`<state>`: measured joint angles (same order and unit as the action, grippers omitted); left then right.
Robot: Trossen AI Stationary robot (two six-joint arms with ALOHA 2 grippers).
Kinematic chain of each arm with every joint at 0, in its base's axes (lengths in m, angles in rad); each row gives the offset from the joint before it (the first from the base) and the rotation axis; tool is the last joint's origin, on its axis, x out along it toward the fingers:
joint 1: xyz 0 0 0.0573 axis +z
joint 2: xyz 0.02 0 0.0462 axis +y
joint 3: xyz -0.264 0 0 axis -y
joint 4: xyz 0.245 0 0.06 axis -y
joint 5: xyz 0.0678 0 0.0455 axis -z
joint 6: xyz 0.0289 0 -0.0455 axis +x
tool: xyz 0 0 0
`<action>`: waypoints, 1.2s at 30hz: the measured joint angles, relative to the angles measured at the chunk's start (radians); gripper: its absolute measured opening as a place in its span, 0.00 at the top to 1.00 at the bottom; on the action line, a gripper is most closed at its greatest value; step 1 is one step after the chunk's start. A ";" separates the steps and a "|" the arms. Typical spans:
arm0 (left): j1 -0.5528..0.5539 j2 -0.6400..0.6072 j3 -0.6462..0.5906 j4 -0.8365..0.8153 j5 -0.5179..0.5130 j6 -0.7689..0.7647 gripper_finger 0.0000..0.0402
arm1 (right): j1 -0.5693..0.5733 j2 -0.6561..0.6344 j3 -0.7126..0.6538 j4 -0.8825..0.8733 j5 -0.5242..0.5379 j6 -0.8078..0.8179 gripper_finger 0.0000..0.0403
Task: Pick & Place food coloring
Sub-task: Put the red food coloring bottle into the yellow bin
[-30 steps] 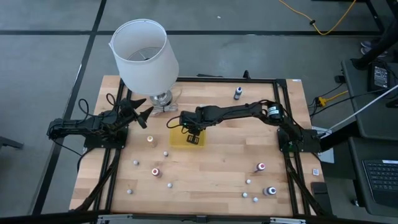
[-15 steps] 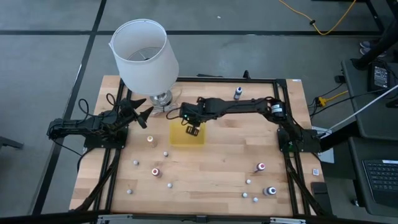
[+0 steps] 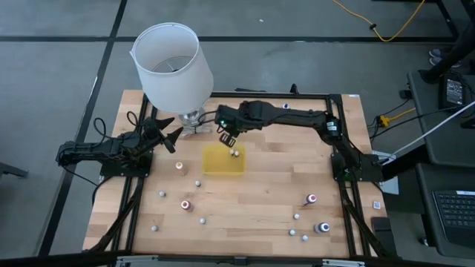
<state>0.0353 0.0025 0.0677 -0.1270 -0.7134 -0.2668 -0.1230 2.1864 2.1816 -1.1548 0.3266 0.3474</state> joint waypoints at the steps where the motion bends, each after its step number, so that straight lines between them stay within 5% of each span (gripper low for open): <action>1: 0.000 0.000 0.000 0.000 0.000 0.000 0.22 | -0.006 0.000 0.003 -0.026 0.007 0.029 0.66; 6: 0.000 0.000 0.000 0.000 0.000 0.000 0.22 | -0.053 0.000 0.003 -0.099 0.033 0.166 0.52; 13: 0.000 0.000 0.000 0.000 0.000 0.000 0.23 | -0.118 0.000 -0.025 -0.025 0.025 0.153 0.40; 36: 0.000 0.000 0.000 0.000 0.001 0.000 0.23 | -0.160 -0.154 -0.497 0.416 -0.119 -0.091 0.39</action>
<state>0.0353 0.0025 0.0677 -0.1268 -0.7129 -0.2668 -0.2830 2.0326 1.6847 -0.7388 0.2076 0.2560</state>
